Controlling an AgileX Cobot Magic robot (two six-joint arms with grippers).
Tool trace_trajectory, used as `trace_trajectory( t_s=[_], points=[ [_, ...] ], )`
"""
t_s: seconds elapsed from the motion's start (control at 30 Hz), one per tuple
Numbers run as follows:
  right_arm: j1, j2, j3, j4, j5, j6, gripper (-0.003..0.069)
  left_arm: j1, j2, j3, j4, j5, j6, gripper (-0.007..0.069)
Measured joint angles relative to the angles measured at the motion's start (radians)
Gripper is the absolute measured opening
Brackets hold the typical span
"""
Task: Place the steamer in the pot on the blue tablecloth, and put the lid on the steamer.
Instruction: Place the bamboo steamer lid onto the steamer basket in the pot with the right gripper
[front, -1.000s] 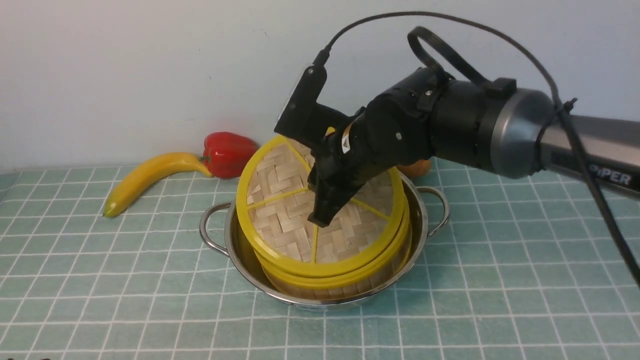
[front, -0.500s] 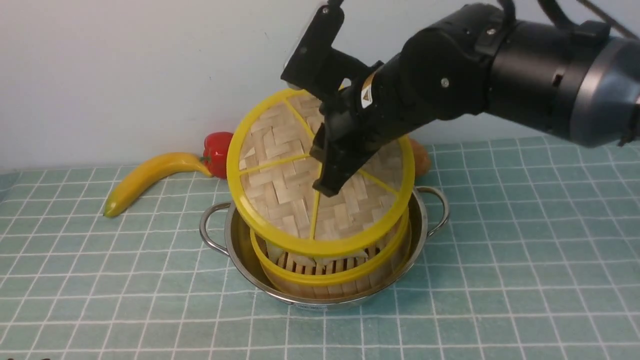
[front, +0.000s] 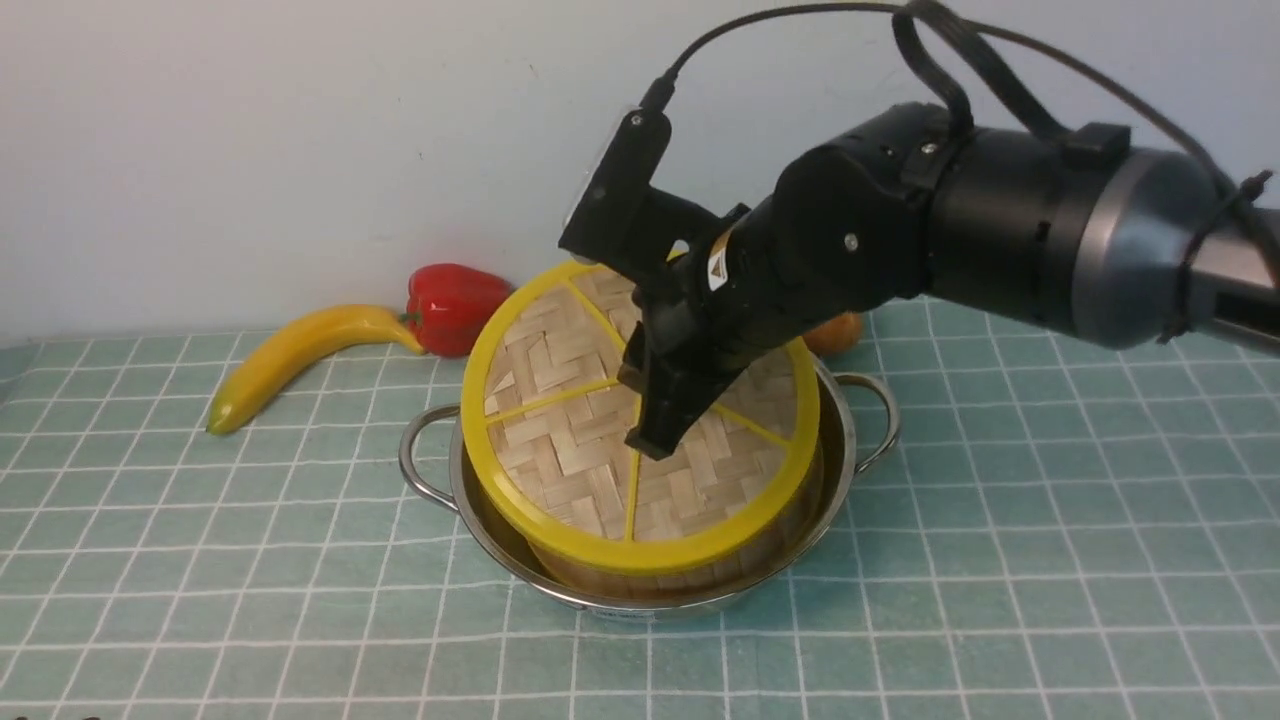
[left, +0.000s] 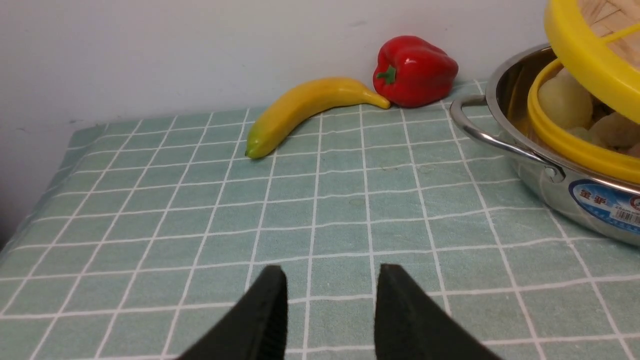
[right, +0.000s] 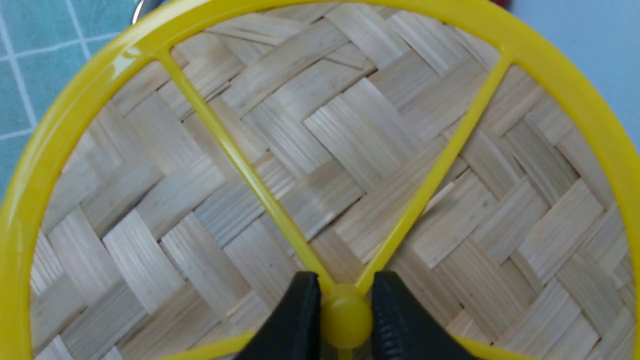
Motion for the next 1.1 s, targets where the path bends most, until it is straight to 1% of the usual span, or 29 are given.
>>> trace_trajectory(
  t_s=[0.33,0.47,0.67,1.1],
  points=[
    [0.000,0.014,0.001,0.000,-0.017,-0.019,0.0146,0.000,0.000,0.000,0.000,0.000,0.000,0.0243],
    [0.000,0.014,0.001,-0.028,-0.051,-0.021,0.0146,0.000,0.000,0.000,0.000,0.000,0.000,0.0243],
    [0.000,0.017,0.001,-0.065,-0.053,0.007,0.0146,0.000,0.000,0.000,0.000,0.000,0.000,0.0243],
    [-0.001,0.027,0.002,-0.075,-0.044,0.011,0.0146,0.000,0.000,0.000,0.000,0.000,0.000,0.0243]
  ],
)
